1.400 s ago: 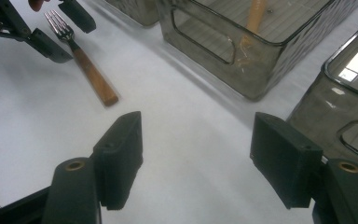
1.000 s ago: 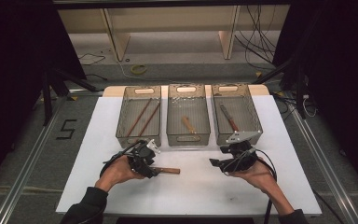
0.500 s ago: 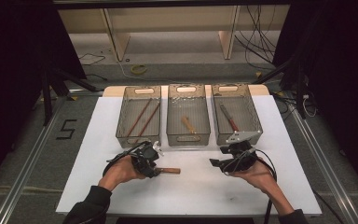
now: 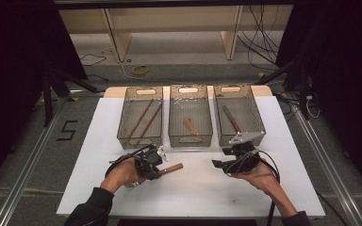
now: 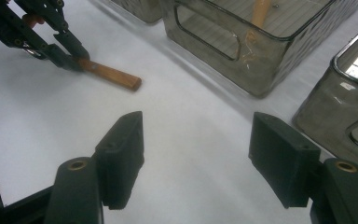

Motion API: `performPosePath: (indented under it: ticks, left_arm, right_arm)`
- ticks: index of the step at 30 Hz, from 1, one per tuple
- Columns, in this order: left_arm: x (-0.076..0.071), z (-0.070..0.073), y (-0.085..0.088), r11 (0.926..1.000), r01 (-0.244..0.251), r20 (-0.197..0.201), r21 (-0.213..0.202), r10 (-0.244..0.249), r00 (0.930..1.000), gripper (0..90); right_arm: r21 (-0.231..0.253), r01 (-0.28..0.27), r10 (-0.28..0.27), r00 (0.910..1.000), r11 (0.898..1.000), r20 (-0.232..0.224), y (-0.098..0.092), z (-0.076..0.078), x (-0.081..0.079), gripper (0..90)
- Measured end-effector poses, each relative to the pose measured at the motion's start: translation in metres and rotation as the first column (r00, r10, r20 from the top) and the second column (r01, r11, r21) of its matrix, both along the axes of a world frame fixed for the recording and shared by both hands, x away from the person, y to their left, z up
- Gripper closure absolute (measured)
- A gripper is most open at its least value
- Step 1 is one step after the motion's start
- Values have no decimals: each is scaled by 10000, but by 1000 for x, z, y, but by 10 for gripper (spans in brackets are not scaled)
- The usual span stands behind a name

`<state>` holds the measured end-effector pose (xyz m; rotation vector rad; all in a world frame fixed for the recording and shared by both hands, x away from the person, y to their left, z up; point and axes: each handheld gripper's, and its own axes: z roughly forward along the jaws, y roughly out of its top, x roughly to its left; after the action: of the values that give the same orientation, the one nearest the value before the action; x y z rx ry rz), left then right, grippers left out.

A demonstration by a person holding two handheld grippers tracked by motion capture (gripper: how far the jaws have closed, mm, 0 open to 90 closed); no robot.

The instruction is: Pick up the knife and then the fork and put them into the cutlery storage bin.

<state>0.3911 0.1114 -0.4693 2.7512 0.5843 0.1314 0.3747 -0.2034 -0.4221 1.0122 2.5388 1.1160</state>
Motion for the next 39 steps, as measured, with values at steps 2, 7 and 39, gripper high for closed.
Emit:
performPosePath:
  ticks: [2, 7, 39]
  left_arm:
    - [-1, 0, 0, 10000, 21, 67, 23, -21, 10000, 765]
    - [-5, 3, -1, 9998, 153, 59, -110, -152, 9999, 768]
    - [-54, 40, -47, 9736, 2226, 216, -507, -2217, 9749, 769]
  right_arm:
    - [-1, -4, 4, 10000, 10000, -5, 0, 0, 0, 362]
    - [51, -35, 34, 10000, 10000, 34, 0, 0, 0, 365]
    - [-1434, -4243, 4340, 8998, 8941, 438, 81, -15, -37, 369]
